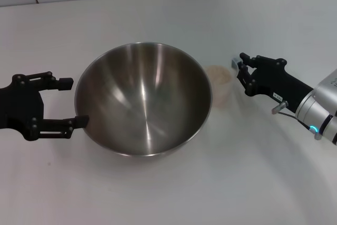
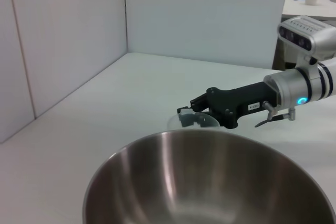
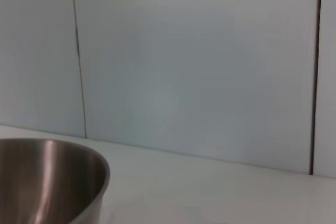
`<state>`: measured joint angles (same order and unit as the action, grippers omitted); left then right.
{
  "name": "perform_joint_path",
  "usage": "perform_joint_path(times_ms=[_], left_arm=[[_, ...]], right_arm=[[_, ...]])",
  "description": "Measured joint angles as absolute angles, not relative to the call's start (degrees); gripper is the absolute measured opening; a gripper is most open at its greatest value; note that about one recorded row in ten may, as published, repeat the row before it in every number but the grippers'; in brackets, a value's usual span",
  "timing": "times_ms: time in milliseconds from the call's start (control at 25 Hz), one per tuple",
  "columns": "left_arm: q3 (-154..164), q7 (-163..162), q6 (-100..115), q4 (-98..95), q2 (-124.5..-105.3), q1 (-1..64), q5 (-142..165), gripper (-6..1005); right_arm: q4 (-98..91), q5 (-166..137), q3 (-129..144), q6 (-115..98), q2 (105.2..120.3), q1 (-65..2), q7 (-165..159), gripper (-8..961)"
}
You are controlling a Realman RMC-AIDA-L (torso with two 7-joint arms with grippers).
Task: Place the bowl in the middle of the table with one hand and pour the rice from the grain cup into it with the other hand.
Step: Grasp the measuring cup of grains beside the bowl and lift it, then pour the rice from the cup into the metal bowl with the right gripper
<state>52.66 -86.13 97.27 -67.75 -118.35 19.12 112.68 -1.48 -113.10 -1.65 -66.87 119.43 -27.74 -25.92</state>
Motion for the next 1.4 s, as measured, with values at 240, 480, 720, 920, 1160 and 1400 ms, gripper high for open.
perform_joint_path(times_ms=[240, 480, 720, 920, 1160, 1400], left_arm=[[52.66, -86.2, 96.38, -67.85, -118.4, 19.15, 112.69, 863], [52.75, -86.22, 95.56, -67.85, -118.39, 19.2, 113.1, 862], [52.9, -87.57, 95.38, -68.96, -118.39, 19.35, 115.06, 862], [53.48, -87.79, 95.34, -69.44, -118.44, 19.58, 115.51, 862], [53.54, -87.8, 95.34, -69.44, -118.47, 19.69, 115.51, 863], [53.79, -87.8, 95.35, -69.43, -118.48, 19.93, 115.58, 863]], right_arm=[[-1.54, -113.1, -3.38, -69.03, 119.43, -26.72, -25.78, 55], [-1.52, -113.1, -5.84, -71.12, 119.39, -25.78, -24.59, 25], [-0.32, -113.1, -9.76, -82.15, 119.39, -23.81, -17.01, 7], [2.42, -113.37, -11.46, -91.54, 119.31, -26.3, -0.97, 14], [7.33, -113.89, -7.97, -90.63, 119.41, -29.34, 22.93, 21], [18.75, -114.03, -7.67, -82.77, 119.55, -30.23, 72.97, 29]])
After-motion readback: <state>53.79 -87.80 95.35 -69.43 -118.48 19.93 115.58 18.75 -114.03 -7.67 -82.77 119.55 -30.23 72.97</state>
